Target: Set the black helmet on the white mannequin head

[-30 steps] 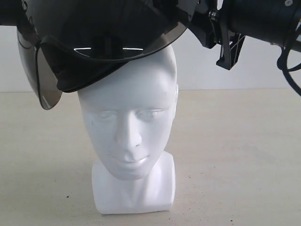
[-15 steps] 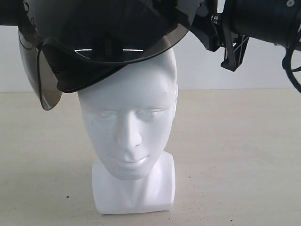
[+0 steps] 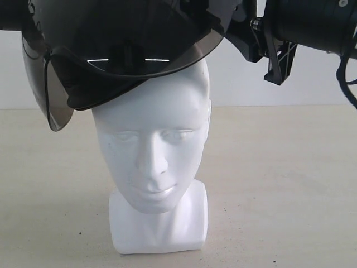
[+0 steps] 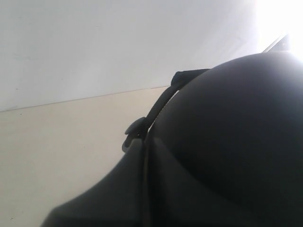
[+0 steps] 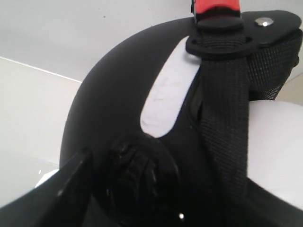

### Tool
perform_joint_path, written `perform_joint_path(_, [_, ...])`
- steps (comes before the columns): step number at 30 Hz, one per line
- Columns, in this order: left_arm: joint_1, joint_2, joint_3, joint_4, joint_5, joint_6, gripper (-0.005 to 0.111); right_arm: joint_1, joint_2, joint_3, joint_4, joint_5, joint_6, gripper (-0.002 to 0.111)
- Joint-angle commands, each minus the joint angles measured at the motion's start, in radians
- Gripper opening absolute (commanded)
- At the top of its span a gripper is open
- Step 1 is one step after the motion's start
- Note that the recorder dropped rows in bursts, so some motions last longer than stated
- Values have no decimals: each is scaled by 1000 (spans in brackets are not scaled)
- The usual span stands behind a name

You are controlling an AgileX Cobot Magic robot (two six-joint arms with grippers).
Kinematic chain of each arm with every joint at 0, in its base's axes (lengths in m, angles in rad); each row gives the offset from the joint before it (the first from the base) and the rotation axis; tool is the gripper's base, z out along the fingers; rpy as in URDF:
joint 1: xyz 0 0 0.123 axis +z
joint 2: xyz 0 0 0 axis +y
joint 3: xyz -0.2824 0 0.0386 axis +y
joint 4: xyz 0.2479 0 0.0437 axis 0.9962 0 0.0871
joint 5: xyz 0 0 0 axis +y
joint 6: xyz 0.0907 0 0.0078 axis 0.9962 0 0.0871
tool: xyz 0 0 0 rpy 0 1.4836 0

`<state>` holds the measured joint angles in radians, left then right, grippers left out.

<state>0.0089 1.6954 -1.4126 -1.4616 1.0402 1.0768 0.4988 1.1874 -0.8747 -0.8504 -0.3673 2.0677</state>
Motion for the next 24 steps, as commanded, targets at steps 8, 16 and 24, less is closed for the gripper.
perform_joint_path(8, [-42, -11, -7, -14, 181, 9, 4, -10, 32, 25, -175, 286, -132, 45])
perform_joint_path(16, [-42, -11, -7, -14, 181, 9, 4, -10, 32, 25, -218, 279, -132, 46])
perform_joint_path(24, [-42, -11, -7, -23, 181, 16, 4, -10, 34, 25, -215, 361, -97, 63])
